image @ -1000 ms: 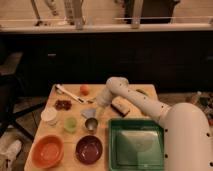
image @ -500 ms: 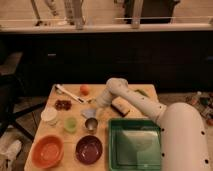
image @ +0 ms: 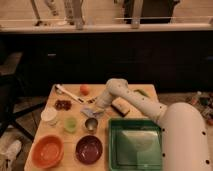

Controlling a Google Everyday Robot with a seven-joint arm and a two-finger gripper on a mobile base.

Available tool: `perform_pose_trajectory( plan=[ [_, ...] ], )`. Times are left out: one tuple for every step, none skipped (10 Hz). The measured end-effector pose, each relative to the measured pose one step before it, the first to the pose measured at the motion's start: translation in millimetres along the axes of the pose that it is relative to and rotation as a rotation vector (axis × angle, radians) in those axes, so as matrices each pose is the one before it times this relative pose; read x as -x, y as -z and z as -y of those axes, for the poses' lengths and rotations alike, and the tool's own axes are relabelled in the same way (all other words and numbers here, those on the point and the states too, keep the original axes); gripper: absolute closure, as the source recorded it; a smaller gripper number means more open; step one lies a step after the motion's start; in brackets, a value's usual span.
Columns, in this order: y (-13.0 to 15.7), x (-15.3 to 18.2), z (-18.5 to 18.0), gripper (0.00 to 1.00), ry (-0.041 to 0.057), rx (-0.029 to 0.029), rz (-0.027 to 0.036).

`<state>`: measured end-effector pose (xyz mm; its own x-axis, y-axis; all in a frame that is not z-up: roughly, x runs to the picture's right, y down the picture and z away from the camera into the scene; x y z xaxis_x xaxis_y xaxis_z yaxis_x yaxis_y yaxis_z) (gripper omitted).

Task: Wipe table surface with towel

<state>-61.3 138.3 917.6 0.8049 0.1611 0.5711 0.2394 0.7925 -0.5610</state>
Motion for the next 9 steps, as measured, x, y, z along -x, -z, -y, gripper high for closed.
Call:
perform_pose_trajectory(
  plan=[
    [0.81,-0.93,-0.9,0.98,-0.00137,-0.00027,-0.00463],
    [0.6,-0.97,-1.11,1.0,-0.00105,0.0015,-0.00691],
    [1.12,-1.4,-1.61,1.0,-0.00251,0.00165,-0.0125],
    [4.08,-5.63,-3.24,1.0,-0.01291,-0.0021,-0.02446],
    [3.96,-5.96,-1.88,1.0,-0.00958,-0.00393,-0.01729],
    [6.82,-9.97,-1.62,1.0,-0.01671,-0.00769,-0.02791],
    [4.29,-7.94,0.7,1.0,-0.00985,-0.00298,-0.0286],
    [1.32,-5.44,1.74,1.0,-0.00531,0.00149,-0.02083],
    [0.48,-2.99,4.6,1.0,-0.00236,-0.00037,-0.01483]
  ],
)
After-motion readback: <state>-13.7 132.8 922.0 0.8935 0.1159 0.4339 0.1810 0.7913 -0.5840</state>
